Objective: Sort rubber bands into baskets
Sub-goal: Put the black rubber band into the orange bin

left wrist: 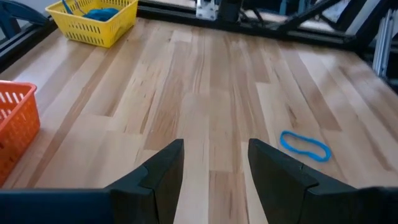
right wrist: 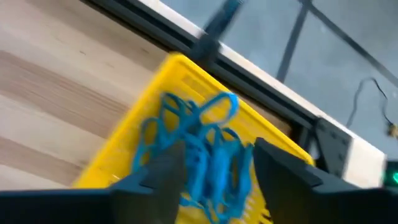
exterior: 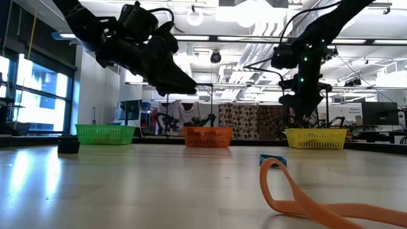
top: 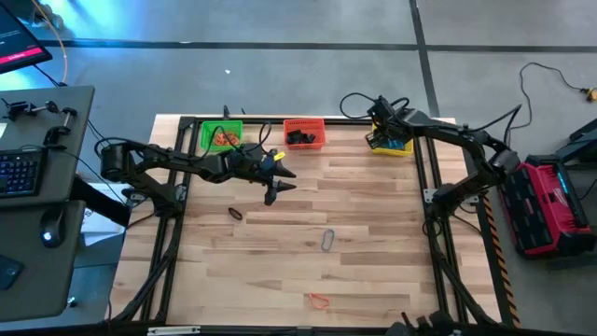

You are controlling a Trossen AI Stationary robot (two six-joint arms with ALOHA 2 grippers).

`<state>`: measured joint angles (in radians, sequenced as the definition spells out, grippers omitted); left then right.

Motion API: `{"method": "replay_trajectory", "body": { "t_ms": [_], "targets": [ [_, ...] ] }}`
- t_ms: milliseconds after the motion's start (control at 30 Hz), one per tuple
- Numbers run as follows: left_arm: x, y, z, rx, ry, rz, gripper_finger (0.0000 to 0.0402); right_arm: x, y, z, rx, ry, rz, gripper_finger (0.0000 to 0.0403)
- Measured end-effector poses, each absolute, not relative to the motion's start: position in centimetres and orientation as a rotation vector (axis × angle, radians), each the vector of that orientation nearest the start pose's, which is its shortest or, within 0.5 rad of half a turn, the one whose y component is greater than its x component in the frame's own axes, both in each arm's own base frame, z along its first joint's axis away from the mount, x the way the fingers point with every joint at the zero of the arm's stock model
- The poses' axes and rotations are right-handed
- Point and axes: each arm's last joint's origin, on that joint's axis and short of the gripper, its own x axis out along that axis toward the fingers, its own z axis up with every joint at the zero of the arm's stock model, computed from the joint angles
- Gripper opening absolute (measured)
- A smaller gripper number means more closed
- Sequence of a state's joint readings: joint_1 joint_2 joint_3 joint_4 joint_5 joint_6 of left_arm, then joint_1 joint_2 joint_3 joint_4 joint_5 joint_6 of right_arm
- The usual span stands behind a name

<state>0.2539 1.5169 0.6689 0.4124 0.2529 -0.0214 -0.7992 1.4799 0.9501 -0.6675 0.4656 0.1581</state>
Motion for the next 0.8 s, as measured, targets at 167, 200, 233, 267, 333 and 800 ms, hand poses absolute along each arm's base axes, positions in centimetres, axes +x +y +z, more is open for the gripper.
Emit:
{"method": "replay_trajectory", "body": {
  "t_ms": [167, 200, 233, 267, 333, 800],
  "targets": [
    [28.3, 6.5, 19.1, -0.085, 0.466, -0.007, 0.0172, 19.3, -19.5, 19.2, 0.287, 1.071, -1.131, 0.0061],
    [28.0, 6.4, 19.3, -0.075, 0.478, -0.009, 0.0172, 19.7, -19.1, 19.0, 0.276, 1.042, -1.104, 0.0033],
    [27.7, 6.2, 19.6, -0.060, 0.488, -0.007, 0.0172, 20.1, -18.7, 19.0, 0.265, 1.016, -1.078, 0.0017],
    [27.3, 6.0, 20.0, -0.047, 0.501, -0.005, 0.0172, 20.5, -18.2, 19.0, 0.252, 0.994, -1.059, 0.0013],
    [26.5, 5.7, 20.5, -0.010, 0.539, 0.008, 0.0172, 21.3, -17.1, 19.5, 0.237, 0.949, -1.029, 0.0021],
    [21.7, 3.1, 20.9, 0.036, 0.877, -0.047, 0.0172, 25.0, -6.1, 24.2, 0.107, 0.658, -0.754, 0.0002]
  ]
}}
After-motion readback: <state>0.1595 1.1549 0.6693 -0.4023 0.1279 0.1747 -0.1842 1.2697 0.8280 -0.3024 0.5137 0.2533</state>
